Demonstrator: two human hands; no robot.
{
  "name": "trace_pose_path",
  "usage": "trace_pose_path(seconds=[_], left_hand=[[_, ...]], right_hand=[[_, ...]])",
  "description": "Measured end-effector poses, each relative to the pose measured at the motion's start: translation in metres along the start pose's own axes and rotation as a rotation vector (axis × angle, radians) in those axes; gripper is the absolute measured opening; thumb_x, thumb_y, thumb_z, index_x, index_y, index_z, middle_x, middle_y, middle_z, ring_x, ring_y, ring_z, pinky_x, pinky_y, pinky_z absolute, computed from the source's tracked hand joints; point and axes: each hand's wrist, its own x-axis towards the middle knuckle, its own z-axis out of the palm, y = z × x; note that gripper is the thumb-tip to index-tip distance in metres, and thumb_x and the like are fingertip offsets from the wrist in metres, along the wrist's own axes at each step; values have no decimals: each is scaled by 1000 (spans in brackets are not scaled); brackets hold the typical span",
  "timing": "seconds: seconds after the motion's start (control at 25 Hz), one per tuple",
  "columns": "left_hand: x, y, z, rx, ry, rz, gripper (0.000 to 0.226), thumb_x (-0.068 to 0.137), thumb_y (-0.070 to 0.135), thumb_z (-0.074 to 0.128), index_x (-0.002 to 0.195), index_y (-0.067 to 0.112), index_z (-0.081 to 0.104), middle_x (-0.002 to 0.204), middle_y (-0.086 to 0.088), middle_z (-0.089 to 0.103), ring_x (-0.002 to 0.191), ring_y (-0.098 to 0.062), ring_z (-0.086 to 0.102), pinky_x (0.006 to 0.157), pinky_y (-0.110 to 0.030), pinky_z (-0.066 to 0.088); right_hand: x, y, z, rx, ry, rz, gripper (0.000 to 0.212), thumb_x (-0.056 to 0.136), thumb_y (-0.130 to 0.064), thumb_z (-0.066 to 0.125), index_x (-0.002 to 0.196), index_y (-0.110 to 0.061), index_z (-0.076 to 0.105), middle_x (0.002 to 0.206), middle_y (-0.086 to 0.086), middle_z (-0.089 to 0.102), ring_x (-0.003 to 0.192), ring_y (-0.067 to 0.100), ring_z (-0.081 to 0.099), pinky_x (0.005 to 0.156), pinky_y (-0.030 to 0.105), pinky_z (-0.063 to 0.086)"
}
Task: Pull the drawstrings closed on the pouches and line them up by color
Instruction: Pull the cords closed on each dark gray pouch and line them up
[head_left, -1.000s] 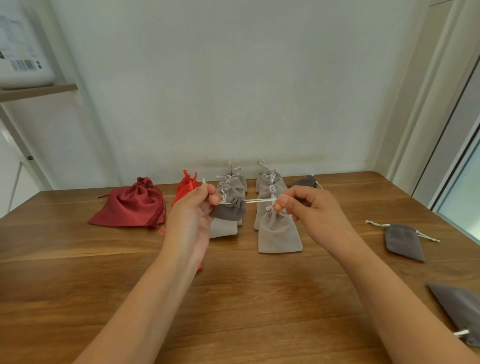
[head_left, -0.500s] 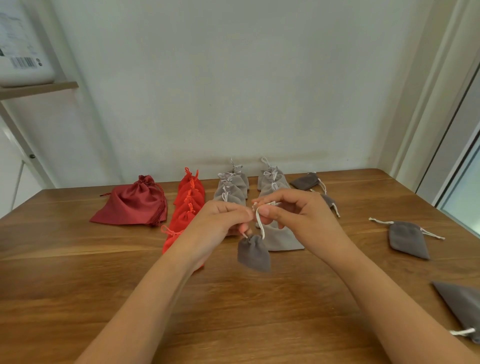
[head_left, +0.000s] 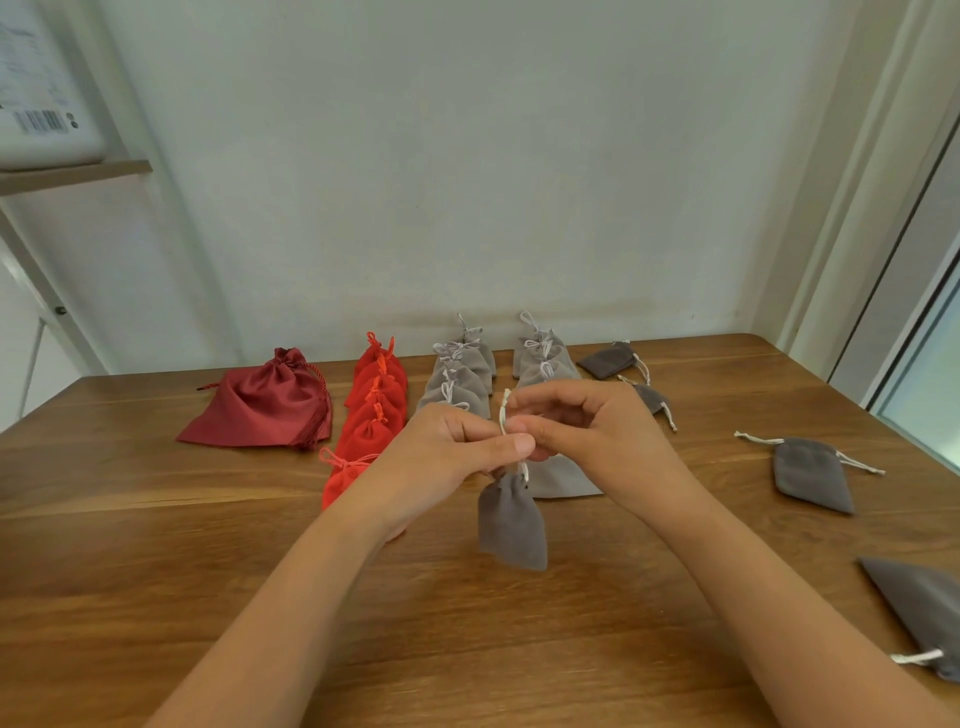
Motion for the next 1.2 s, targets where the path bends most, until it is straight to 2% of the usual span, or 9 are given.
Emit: trace_pose_path(seconds=[0.12,0.2,0.32,0.44,0.56,0.72,0.96,1.08,1.2], left_hand=[[0,1,0,45,-10,4,36,88,18,62,53,25,68,66,9,68,81,-13,65,83,-22,48],[1,-1,1,2,-10,-6,33,88,17,61,56,12,63,68,8,70,82,-2,66,78,-16,48],[6,-10,-3,-90,48,-87,20,75,30,69,62,15,72,81,-3,73,90,-15,65,87,-37,49],[9,-16,-4,-283,151,-179,18,68,28,71,71,11,73,74,1,71,74,-9,62,77,-28,46],[11,-16,-3,-433,181,-172,24,71,26,67,85,6,73,77,-2,72,74,-10,63,76,-25,45],[12,-12,-7,-573,115,-149,22,76,26,61,81,11,76,72,0,68,72,-10,64,77,-26,46],[6,-9,-13,-315,108,-67,12,66,13,70,72,18,78,81,0,74,80,-9,67,84,-29,53],[8,-12,-7,-12,296,41,17,67,8,79,71,24,77,75,0,75,75,-7,68,78,-21,53],[9,-20,3,395,504,252,25,72,11,79,73,35,71,75,14,71,80,2,64,77,-10,45]], right_hand=[[2,0,-2,57,-67,39,15,81,-4,66,94,-10,71,79,-3,73,73,7,68,66,15,52],[2,2,-4,51,-61,25,10,79,-10,67,88,-10,71,76,-2,71,71,9,65,68,18,53],[3,4,-3,-23,2,-12,8,80,-8,70,86,-13,71,80,0,71,75,12,65,74,21,55],[3,4,-3,-40,79,-50,13,77,-14,73,89,-18,70,83,-6,70,80,9,65,78,22,53],[3,5,-4,-128,65,-17,33,67,-32,78,97,-24,67,92,-7,71,89,9,65,83,28,53],[3,7,-2,-143,-5,39,22,73,-17,79,92,-15,69,87,1,71,84,14,67,80,25,53],[1,2,-5,-328,-70,85,4,85,-24,69,88,-25,71,82,-8,70,79,3,63,69,15,49],[-1,5,1,-425,-34,80,6,86,-24,66,82,-20,67,71,-11,63,64,-4,55,58,10,41],[0,4,2,-366,1,88,13,87,-24,64,79,-15,71,71,-2,67,66,1,56,62,19,45]])
